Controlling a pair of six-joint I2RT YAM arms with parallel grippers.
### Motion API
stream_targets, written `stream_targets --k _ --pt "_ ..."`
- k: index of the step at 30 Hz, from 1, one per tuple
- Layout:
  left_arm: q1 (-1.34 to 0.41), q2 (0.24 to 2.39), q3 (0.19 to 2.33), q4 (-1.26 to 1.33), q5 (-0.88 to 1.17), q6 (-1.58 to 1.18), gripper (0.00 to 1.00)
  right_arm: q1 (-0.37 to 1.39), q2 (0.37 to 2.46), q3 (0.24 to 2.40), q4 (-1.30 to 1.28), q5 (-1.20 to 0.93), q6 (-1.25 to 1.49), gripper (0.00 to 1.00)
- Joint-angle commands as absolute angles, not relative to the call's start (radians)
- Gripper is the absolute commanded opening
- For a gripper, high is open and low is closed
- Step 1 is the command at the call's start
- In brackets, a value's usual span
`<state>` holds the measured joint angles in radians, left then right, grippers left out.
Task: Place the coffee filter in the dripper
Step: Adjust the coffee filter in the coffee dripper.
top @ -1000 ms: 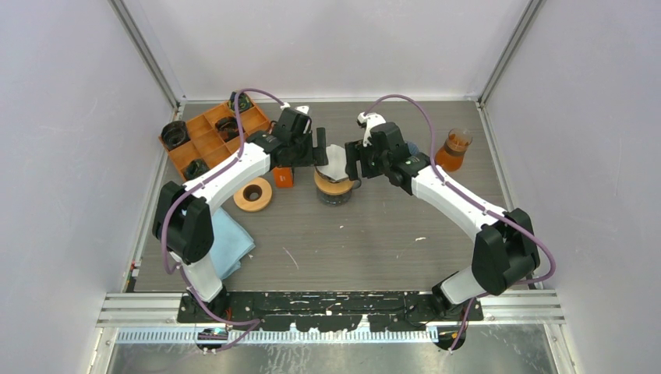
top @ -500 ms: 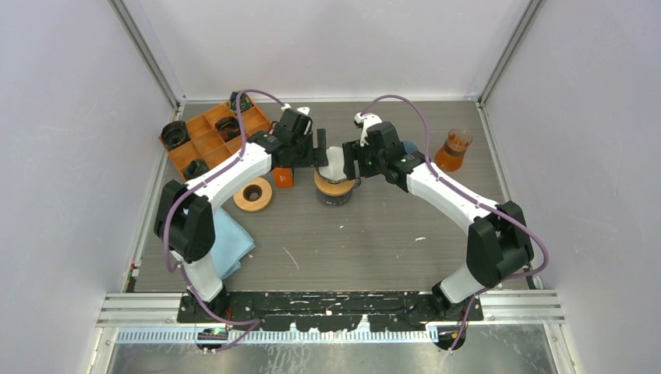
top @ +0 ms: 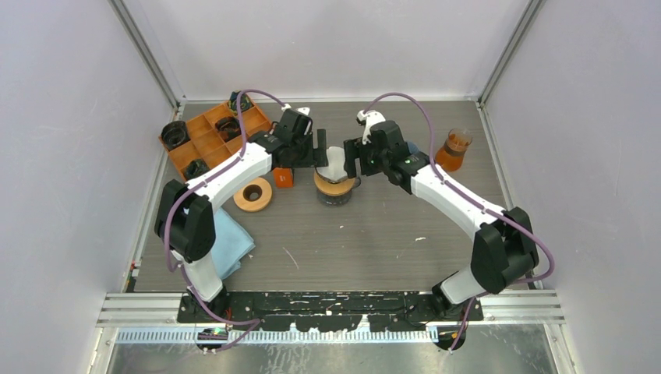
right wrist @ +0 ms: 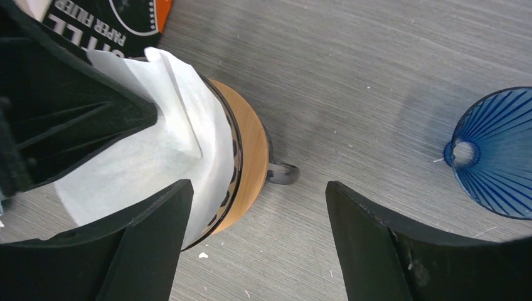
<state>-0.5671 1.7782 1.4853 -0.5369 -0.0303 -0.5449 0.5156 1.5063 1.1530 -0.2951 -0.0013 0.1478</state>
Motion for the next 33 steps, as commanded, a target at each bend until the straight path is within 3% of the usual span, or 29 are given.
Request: stream_targets --k 1,33 --pt "-0.560 1.762 1.499 -0.522 -0.038 -0.539 0.84 0.512 1.404 1.142 -0.193 -0.011 0.139 0.85" --pt "-0.551 1.693 1.471 -0.491 0.009 -0.544 0.86 0.512 1.349 1.078 -0.106 -0.026 0.145 0.90"
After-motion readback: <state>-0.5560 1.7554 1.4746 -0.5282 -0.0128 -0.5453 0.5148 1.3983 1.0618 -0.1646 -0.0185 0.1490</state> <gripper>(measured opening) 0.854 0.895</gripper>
